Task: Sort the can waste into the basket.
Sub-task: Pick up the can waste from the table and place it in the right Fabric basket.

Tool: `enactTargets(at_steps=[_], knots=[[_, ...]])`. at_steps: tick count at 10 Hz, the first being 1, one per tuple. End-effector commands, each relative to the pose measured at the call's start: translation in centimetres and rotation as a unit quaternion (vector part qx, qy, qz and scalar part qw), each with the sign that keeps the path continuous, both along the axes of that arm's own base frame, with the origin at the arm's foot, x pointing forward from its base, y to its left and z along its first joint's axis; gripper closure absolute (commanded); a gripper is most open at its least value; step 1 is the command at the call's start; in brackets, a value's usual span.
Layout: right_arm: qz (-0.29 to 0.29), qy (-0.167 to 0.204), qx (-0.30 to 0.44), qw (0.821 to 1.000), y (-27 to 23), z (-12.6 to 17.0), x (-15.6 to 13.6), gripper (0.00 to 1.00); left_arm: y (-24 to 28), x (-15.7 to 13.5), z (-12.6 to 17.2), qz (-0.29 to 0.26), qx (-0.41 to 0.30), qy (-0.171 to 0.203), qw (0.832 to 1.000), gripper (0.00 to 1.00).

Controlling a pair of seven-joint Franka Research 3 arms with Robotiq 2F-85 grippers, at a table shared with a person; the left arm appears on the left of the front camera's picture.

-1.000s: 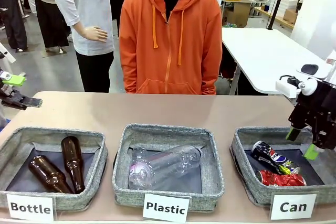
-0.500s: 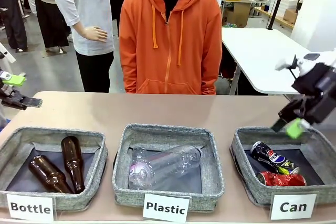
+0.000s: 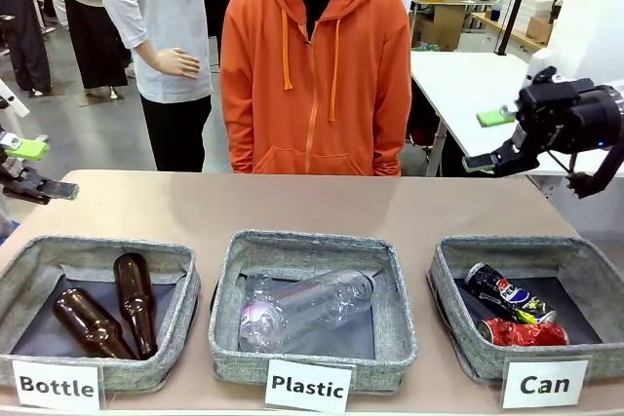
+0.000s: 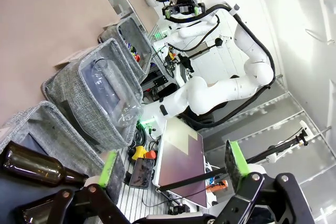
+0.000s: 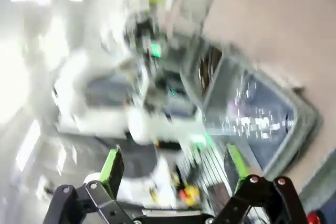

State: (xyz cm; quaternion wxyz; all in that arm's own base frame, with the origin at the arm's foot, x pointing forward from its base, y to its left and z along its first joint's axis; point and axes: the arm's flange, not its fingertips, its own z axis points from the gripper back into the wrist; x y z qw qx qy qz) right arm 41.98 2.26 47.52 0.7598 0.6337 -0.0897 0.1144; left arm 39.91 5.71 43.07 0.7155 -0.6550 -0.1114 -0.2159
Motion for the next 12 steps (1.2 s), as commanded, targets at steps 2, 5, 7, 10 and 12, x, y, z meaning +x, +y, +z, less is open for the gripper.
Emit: enactTargets(at_steps=[2, 5, 7, 10, 12], knots=[[0.068, -0.035, -0.035, 0.996, 0.80, 0.48, -0.72, 0.00, -0.24, -0.07, 0.29, 0.004, -0.011, -0.005, 1.000, 0.00], [0.068, -0.035, -0.035, 0.996, 0.80, 0.48, -0.72, 0.00, -0.24, -0.07, 0.29, 0.004, -0.011, -0.005, 1.000, 0.00], [0.068, -0.035, -0.035, 0.996, 0.80, 0.48, -0.72, 0.00, -0.24, -0.07, 0.29, 0.004, -0.011, -0.005, 1.000, 0.00], [0.068, -0.035, -0.035, 0.996, 0.80, 0.48, -0.72, 0.00, -0.24, -0.07, 0.29, 0.004, -0.011, -0.005, 1.000, 0.00], [0.068, -0.035, -0.035, 0.996, 0.80, 0.48, -0.72, 0.00, -0.24, -0.07, 0.29, 0.004, -0.011, -0.005, 1.000, 0.00]])
